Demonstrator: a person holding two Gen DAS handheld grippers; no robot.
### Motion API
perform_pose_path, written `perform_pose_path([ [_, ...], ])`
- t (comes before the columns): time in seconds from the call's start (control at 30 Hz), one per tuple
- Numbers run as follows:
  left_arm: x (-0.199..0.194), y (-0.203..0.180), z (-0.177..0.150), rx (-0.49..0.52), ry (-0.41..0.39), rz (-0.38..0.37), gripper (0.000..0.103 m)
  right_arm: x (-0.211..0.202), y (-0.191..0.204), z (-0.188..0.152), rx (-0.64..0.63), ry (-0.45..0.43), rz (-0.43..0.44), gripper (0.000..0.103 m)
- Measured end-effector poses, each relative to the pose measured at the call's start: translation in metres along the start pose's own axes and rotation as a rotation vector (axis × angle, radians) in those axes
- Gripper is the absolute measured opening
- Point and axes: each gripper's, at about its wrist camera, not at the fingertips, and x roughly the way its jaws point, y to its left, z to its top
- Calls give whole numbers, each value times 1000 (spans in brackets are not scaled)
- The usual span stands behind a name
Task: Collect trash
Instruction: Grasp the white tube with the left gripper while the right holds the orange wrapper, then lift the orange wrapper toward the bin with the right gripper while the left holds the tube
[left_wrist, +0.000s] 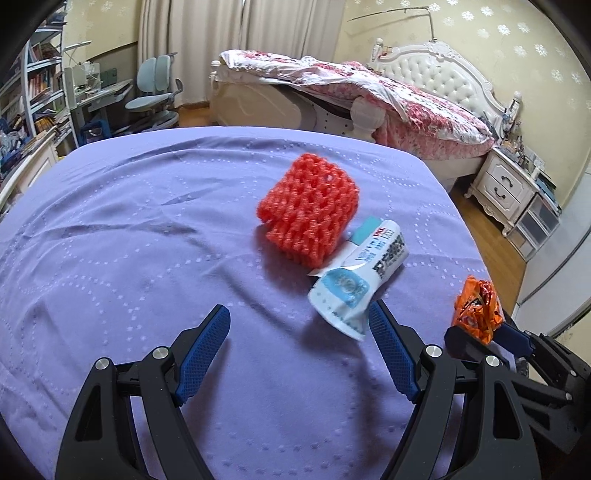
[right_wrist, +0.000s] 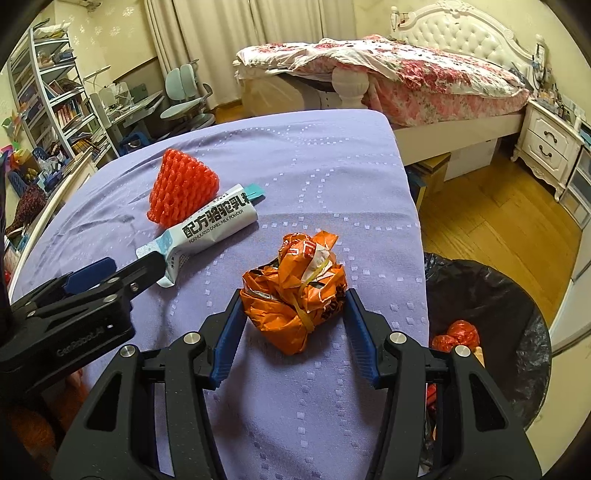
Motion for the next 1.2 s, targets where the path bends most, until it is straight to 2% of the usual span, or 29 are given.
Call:
perform_pose_path([
  [0.03,0,-1,1,3,2,-7,76,0,0,0,-1,0,-1,52],
  [0.17,4,-1,0,2,33,-32,56,0,-1,0,-4,0,-4,52],
  [0.3,4,1,0,-5,36,-53,47,0,0,-1,-6,0,-8,52],
  [0.33,4,1,0,-5,36,-66,38,0,0,-1,-6,0,-7,52],
  [0.4,3,1,-1,-2,34,-71,31,0,0,-1,-6,0,-8,52],
  [0.47,2,-1,-3,6,32,-81,19,0,0,-1,-5,0,-7,52],
  [0.63,0,0,-6,2,32,-88,18,-1,-1,-1,-9,-1,-12,52],
  [1.2,-35,33,-30,-70,-14,-39,18,-13,4,-6,-14,-24,-9,52],
])
